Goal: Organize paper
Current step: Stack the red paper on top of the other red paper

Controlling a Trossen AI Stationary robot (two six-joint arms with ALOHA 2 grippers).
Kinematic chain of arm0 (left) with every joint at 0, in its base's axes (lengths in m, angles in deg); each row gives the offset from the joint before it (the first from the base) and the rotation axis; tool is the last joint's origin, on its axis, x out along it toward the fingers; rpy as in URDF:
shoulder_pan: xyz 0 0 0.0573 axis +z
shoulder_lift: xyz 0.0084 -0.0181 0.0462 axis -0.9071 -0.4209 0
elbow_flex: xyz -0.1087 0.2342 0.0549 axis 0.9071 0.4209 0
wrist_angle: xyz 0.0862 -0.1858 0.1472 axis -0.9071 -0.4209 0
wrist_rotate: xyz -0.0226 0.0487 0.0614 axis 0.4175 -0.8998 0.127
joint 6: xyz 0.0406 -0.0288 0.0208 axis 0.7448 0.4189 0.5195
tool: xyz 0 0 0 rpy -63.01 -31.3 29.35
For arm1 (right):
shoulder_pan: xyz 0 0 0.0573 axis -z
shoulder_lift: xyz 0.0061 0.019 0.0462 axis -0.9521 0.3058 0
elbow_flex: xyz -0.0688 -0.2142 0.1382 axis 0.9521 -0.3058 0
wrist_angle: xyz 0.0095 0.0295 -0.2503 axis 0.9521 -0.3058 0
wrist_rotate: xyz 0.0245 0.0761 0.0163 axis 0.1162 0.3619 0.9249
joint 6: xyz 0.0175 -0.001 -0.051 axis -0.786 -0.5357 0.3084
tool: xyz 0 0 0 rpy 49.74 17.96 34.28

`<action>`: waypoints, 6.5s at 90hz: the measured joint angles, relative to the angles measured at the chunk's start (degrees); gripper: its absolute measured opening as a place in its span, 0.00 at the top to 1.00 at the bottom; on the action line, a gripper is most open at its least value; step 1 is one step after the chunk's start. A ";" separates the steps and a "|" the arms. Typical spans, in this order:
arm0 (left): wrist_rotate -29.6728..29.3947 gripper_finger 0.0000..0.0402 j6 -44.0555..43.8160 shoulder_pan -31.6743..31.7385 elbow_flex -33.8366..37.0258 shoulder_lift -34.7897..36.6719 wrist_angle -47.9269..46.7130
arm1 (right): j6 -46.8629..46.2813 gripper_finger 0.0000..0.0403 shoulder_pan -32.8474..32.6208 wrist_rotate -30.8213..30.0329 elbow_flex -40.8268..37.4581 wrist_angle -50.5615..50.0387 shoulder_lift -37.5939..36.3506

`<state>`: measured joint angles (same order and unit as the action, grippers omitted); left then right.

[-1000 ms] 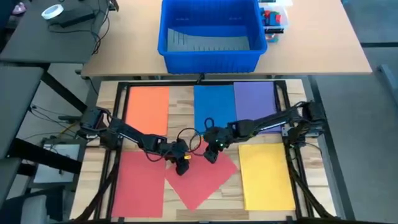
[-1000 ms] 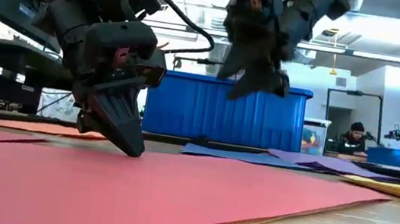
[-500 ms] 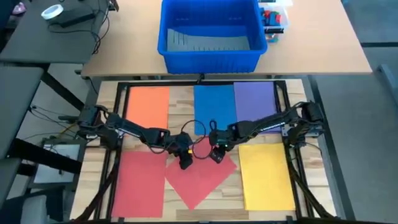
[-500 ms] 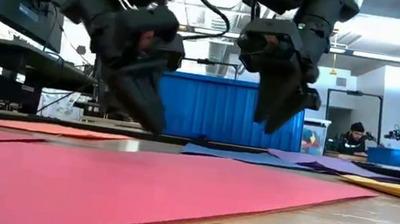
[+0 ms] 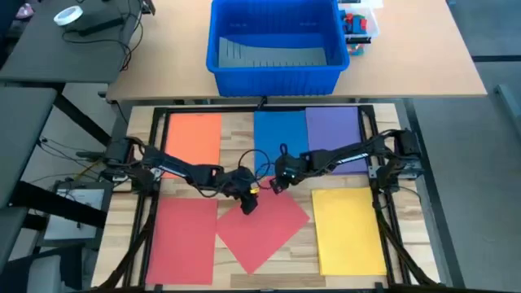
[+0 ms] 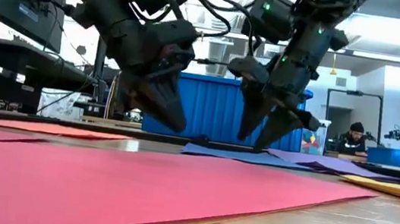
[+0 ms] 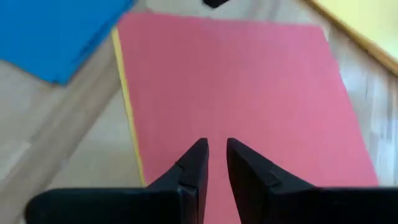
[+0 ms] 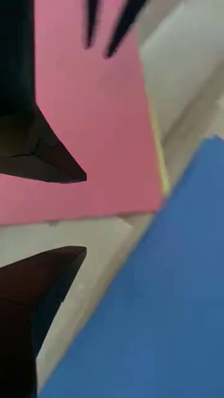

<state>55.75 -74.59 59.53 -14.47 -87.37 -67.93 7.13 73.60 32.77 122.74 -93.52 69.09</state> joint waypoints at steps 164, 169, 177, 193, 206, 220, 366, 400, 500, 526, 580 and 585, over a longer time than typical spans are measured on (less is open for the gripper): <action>0.06 0.90 -4.61 0.05 0.02 -6.63 2.50 | 2.19 0.59 -9.97 -8.77 3.08 -6.33 -1.91; 0.06 0.90 -4.63 0.05 0.04 -6.63 2.52 | 2.17 0.59 -7.38 -9.15 3.08 -6.40 -1.77; 0.08 0.90 -4.73 0.05 0.04 -6.63 2.57 | 2.25 0.59 -3.38 -8.14 3.11 -3.70 -0.25; 0.07 0.90 -4.90 0.05 0.07 -6.65 2.63 | 2.51 0.59 0.56 -2.82 3.17 0.13 3.51; 0.05 0.90 -4.98 0.03 0.07 -6.65 2.60 | 2.72 0.59 0.35 -2.29 3.25 -0.32 5.96; 0.04 0.90 -5.17 0.03 0.07 -6.65 2.63 | 2.76 0.59 -0.14 -2.23 3.30 -0.15 6.29; 0.10 0.89 -2.14 0.05 0.02 -6.65 2.59 | 32.79 0.69 -16.45 -0.17 3.50 7.31 0.01; 0.08 0.89 -1.91 0.05 0.03 -6.65 2.66 | 30.29 0.69 -17.36 0.94 3.42 12.33 3.41; 0.21 0.90 -2.10 0.03 0.04 -6.65 2.61 | 46.84 0.50 -2.94 -0.28 3.61 -4.48 6.04; 0.19 0.90 -1.88 0.05 0.04 -6.65 2.57 | 45.66 0.48 -4.73 -0.39 4.15 -4.93 5.78; 0.13 0.90 0.55 0.05 0.02 -6.65 2.44 | 42.45 0.54 -6.06 -4.37 7.65 -12.33 5.83; 0.11 0.90 0.55 0.05 0.02 -6.65 2.44 | 42.45 0.53 -5.10 -4.19 7.65 -11.76 5.83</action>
<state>55.85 -74.04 59.59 -14.45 -94.02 -65.49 49.57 68.50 28.57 130.39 -105.27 74.92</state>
